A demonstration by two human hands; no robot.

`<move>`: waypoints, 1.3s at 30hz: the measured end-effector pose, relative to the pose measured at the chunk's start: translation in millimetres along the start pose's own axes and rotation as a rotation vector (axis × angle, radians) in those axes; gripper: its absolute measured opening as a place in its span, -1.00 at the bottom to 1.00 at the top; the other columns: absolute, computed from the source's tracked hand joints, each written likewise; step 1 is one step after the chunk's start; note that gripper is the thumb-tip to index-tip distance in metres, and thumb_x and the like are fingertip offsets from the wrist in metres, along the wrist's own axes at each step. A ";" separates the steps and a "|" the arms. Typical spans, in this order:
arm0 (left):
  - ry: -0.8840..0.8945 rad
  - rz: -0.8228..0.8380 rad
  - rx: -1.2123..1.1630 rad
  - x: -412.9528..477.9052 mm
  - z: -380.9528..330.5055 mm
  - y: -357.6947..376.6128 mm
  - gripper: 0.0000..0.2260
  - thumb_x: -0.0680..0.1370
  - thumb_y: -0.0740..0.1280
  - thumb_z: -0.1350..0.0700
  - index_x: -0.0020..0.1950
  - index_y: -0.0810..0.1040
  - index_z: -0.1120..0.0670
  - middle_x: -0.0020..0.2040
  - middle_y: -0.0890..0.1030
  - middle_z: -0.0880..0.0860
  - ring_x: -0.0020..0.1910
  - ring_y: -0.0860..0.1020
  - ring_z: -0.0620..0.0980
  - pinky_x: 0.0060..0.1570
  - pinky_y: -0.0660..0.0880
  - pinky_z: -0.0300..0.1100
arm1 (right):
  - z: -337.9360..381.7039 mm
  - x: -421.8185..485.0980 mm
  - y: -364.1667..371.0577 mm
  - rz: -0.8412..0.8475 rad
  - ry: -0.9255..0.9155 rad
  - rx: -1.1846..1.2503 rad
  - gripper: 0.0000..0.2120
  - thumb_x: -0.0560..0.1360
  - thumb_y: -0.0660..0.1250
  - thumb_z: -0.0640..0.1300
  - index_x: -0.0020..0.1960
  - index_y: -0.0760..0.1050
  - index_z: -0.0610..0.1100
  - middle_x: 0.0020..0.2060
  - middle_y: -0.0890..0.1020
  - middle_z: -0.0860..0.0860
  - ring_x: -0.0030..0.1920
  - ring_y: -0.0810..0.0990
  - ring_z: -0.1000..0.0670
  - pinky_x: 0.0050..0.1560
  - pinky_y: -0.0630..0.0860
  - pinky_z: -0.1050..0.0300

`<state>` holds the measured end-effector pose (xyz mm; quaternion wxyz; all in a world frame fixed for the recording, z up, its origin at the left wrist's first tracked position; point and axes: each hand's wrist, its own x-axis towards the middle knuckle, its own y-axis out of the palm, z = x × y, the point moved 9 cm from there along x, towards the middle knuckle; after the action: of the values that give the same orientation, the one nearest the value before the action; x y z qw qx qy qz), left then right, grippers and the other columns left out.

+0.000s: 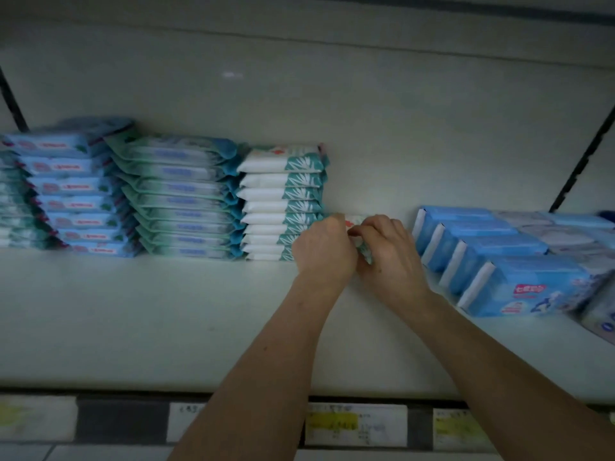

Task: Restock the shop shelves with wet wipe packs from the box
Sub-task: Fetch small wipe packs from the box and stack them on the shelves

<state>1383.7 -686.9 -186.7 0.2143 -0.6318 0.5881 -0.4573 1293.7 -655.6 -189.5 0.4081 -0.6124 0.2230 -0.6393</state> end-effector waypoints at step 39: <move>-1.230 -0.745 -0.068 -539.1 181.8 -271.4 -0.43 0.54 0.31 0.04 0.52 0.20 -0.07 0.24 0.53 0.09 0.23 0.49 0.13 0.19 0.41 -0.04 | 414.8 -263.0 -121.0 0.694 -0.406 0.895 -0.73 0.53 0.27 -0.14 0.21 0.54 -0.10 0.12 0.57 -0.06 0.16 0.52 -0.06 0.22 0.44 0.05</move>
<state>1742.2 -170.5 -231.9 0.3166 -0.9399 0.1205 -0.0429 1642.0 -288.7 -190.2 0.8455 -0.3824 0.0366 -0.3709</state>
